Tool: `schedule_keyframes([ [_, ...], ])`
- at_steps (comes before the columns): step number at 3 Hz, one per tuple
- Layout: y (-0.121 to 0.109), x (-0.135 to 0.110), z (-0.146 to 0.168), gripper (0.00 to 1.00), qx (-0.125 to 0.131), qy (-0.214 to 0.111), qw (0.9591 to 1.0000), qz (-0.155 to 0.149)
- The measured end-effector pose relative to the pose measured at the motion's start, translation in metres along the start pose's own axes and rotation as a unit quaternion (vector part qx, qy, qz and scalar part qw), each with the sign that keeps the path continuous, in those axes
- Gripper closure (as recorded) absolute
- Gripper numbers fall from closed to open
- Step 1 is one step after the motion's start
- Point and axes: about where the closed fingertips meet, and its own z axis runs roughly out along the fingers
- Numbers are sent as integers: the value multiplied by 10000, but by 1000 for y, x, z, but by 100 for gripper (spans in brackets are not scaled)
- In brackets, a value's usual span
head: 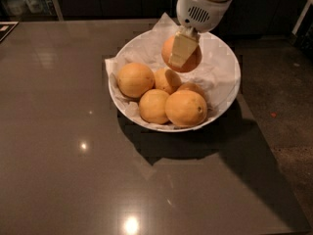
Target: Pick orange from white bowl
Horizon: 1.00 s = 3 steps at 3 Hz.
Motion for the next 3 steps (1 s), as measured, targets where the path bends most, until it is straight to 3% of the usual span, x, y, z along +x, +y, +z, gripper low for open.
schedule_keyframes([
  [1, 0, 0, 0, 100, 2, -5, 10000, -9],
  [3, 44, -19, -49, 100, -39, -372, 9993, 24],
])
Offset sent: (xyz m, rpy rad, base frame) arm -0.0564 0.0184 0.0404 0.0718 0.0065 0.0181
